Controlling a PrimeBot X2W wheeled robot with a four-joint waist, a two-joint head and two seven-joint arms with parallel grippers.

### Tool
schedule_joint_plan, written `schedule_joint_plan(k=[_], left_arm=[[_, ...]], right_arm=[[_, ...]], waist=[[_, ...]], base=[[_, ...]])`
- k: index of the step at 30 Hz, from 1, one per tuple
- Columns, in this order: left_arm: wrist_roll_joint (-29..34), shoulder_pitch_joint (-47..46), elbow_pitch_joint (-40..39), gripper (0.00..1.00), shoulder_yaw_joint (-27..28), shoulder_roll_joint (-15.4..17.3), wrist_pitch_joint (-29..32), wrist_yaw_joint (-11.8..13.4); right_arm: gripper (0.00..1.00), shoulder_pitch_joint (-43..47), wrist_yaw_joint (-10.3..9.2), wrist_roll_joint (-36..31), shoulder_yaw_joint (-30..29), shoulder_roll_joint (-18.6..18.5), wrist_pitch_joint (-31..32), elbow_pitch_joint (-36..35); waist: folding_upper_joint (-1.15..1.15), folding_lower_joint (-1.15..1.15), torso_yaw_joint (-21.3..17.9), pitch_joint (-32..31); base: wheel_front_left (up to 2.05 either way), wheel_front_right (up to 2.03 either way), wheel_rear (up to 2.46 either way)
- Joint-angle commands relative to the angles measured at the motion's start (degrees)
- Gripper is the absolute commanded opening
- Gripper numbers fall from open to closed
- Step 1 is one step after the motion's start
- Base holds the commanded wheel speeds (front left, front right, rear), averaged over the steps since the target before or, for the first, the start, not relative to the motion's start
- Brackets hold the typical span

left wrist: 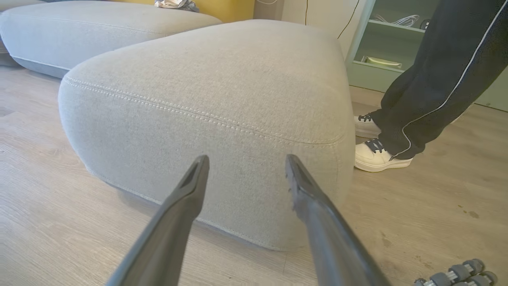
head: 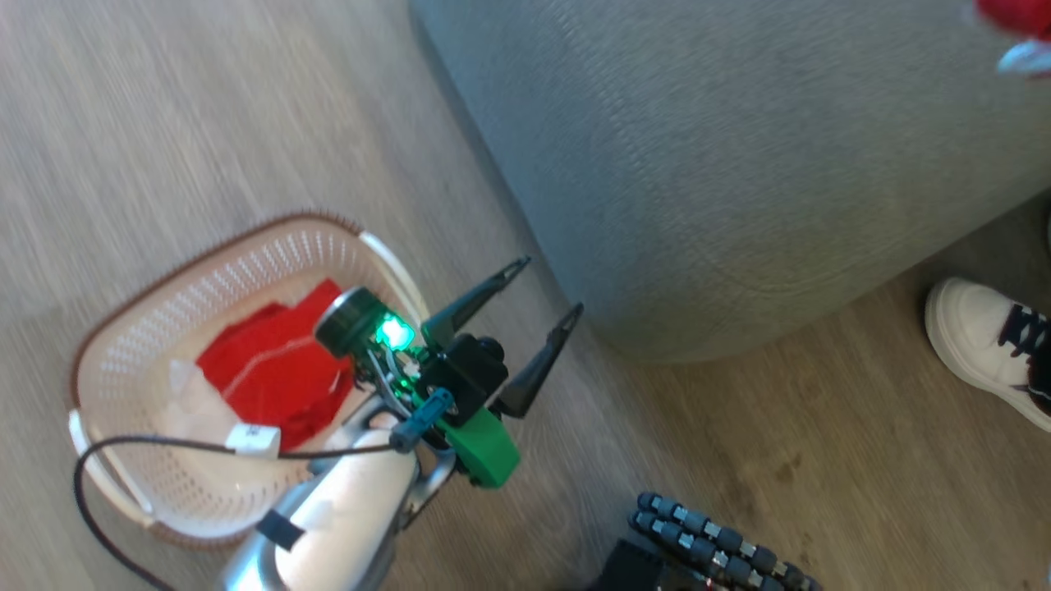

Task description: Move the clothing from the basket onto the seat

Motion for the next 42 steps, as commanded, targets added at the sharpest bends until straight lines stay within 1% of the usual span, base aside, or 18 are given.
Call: schedule_joint_plan(k=[1,5,8,12,16,22,24,27,31,38,39,40,41,42], left_arm=[[0.6,-1.7,-1.5,1.0,0.7,0.3,-0.3,-0.2],[1.4,-4.3,-1.3,1.0,-1.2,1.7,-0.3,-0.6],[1.5,-5.8,-1.2,1.0,-2.0,2.1,-0.3,-0.7],[1.7,-7.1,-1.2,1.0,-3.7,2.2,-0.3,-0.7],[1.4,-7.8,-1.4,1.0,-4.7,1.9,-0.3,-0.3],[1.1,-8.9,-1.5,1.0,-5.7,1.8,-0.3,0.4],[1.1,-9.4,-1.4,1.0,-6.2,1.5,-0.3,0.6],[0.6,-9.7,-1.9,1.0,-6.4,1.1,-0.3,1.3],[0.0,-9.6,-2.9,1.0,-6.6,1.0,-0.3,1.5],[-0.5,-9.4,-2.9,1.0,-7.2,1.0,-0.3,1.7],[-0.5,-9.3,-2.8,1.0,-7.2,1.1,-0.3,1.8],[-0.6,-9.3,-2.8,1.0,-7.2,1.1,-0.3,1.8],[-0.6,-9.2,-2.7,1.0,-7.2,1.0,-0.3,1.9],[-0.6,-9.2,-2.7,1.0,-7.2,1.0,-0.3,1.9]], right_arm=[[0.0,-2.4,0.4,0.5,-0.5,-2.6,0.0,-0.4],[0.0,-10.1,0.4,2.5,-1.8,-6.5,0.0,6.9],[0.0,-14.4,0.4,4.2,-2.1,-8.2,0.0,13.1],[0.0,-18.1,0.4,4.3,-2.1,-9.5,0.0,21.4],[0.0,-21.0,0.4,2.9,0.6,-10.9,0.0,29.9],[0.0,-23.6,0.4,4.1,4.1,-11.5,0.0,42.7],[0.0,-24.1,0.4,4.7,6.0,-12.1,0.5,47.3],[0.0,-24.5,0.4,3.8,9.5,-13.1,2.0,53.0],[0.0,-25.3,0.4,4.4,12.7,-12.7,3.9,56.5],[0.0,-25.0,0.4,6.5,17.2,-13.1,4.4,57.7],[0.07,-25.0,0.4,6.6,17.9,-13.2,4.3,57.7],[0.44,-25.0,0.4,6.4,18.7,-13.5,3.8,57.6],[1.0,-25.0,0.4,6.3,19.4,-13.6,3.3,57.6],[1.0,-25.0,0.4,6.3,19.4,-13.6,3.3,57.6]], waist=[[0.0,-0.01,1.6,3.3],[0.0,-0.01,3.5,7.1],[0.0,-0.01,4.9,9.4],[0.0,-0.01,6.7,11.4],[0.0,-0.01,8.0,12.7],[0.0,-0.01,9.9,14.0],[0.0,-0.01,10.7,14.2],[0.0,-0.01,11.4,14.5],[0.0,-0.01,11.8,14.5],[0.0,-0.01,11.8,13.8],[0.0,-0.01,11.7,13.5],[0.0,-0.01,11.6,13.2],[0.0,-0.01,11.6,12.9],[0.0,-0.01,11.6,12.9]], base=[[0.0,0.0,0.0],[0.0,0.0,0.0],[0.0,0.0,0.0],[0.0,0.0,0.0],[0.0,0.0,0.0],[0.0,0.0,0.0],[0.0,0.0,0.0],[0.0,0.0,0.0],[0.0,0.0,0.0],[0.0,0.0,0.0],[0.0,0.0,0.0],[0.0,0.0,0.0],[0.0,0.0,0.0],[0.0,0.0,0.0]])
